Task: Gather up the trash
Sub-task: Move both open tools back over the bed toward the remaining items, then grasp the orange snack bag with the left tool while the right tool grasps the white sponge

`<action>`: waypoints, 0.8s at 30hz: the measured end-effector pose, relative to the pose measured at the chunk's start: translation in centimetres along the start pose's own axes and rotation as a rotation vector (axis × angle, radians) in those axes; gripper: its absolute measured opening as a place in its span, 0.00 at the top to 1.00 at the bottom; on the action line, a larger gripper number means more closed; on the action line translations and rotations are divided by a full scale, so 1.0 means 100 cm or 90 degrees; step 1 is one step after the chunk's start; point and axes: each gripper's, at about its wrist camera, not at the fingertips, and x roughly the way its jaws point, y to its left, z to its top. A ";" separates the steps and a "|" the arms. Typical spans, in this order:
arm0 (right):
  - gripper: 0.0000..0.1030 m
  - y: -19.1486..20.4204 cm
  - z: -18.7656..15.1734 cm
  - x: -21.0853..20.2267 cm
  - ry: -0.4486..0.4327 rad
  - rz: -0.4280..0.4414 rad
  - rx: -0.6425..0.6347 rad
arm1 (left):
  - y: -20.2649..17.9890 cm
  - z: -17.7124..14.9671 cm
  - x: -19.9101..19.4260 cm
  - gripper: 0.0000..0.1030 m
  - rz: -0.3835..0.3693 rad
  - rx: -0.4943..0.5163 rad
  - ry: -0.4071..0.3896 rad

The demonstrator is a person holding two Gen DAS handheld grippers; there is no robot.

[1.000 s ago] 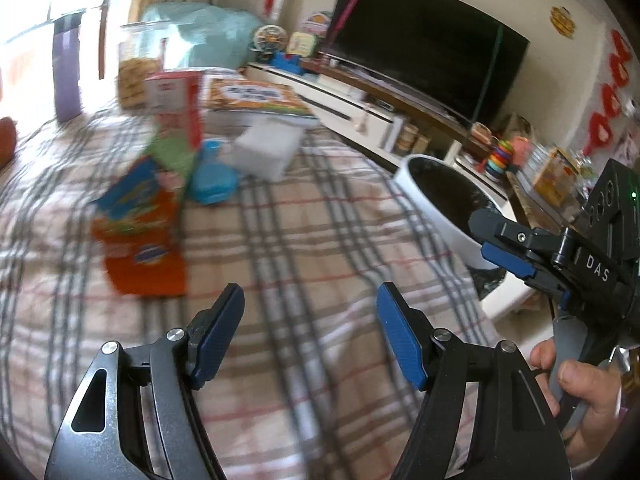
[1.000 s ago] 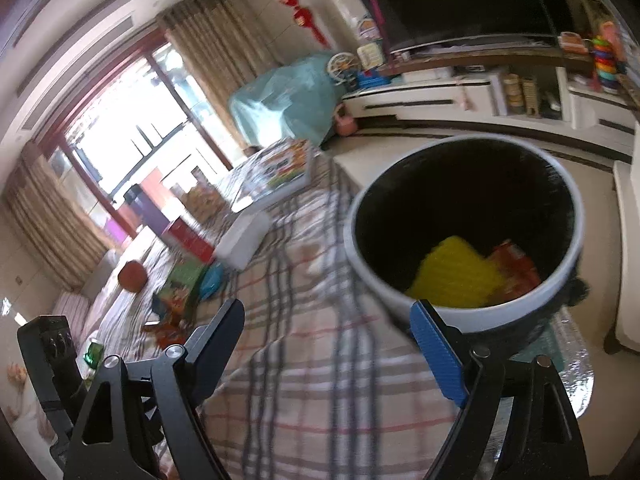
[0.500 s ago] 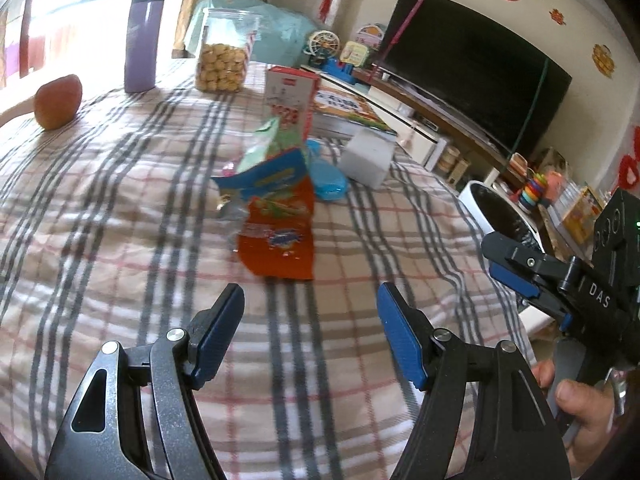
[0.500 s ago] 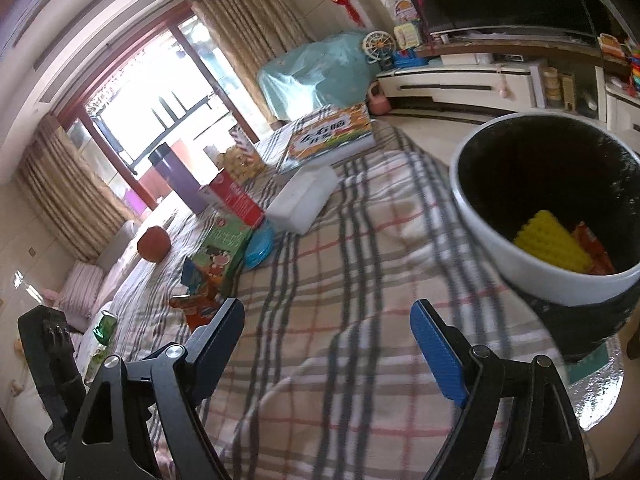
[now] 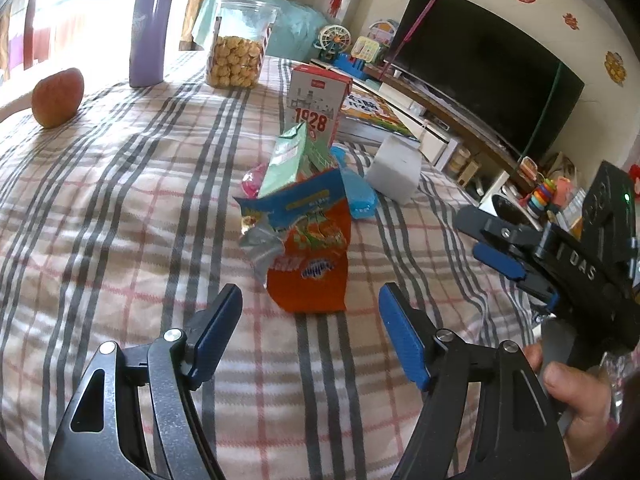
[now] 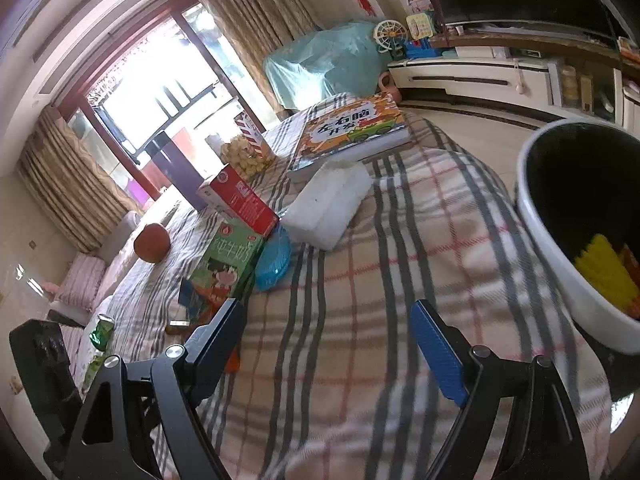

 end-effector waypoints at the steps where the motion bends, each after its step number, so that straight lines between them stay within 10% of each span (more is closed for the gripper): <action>1: 0.16 0.001 0.003 0.005 0.001 0.001 0.000 | 0.001 0.002 0.001 0.30 0.001 0.000 0.000; 16: 0.16 0.007 0.046 0.077 0.032 -0.017 -0.005 | 0.003 0.010 0.027 0.31 0.006 0.004 0.029; 20: 0.42 0.007 0.049 0.084 0.037 -0.035 -0.021 | 0.001 0.010 0.028 0.52 -0.002 0.005 0.031; 24: 0.45 0.003 0.042 0.074 0.028 -0.022 -0.023 | 0.000 0.009 0.025 0.79 -0.012 0.011 0.025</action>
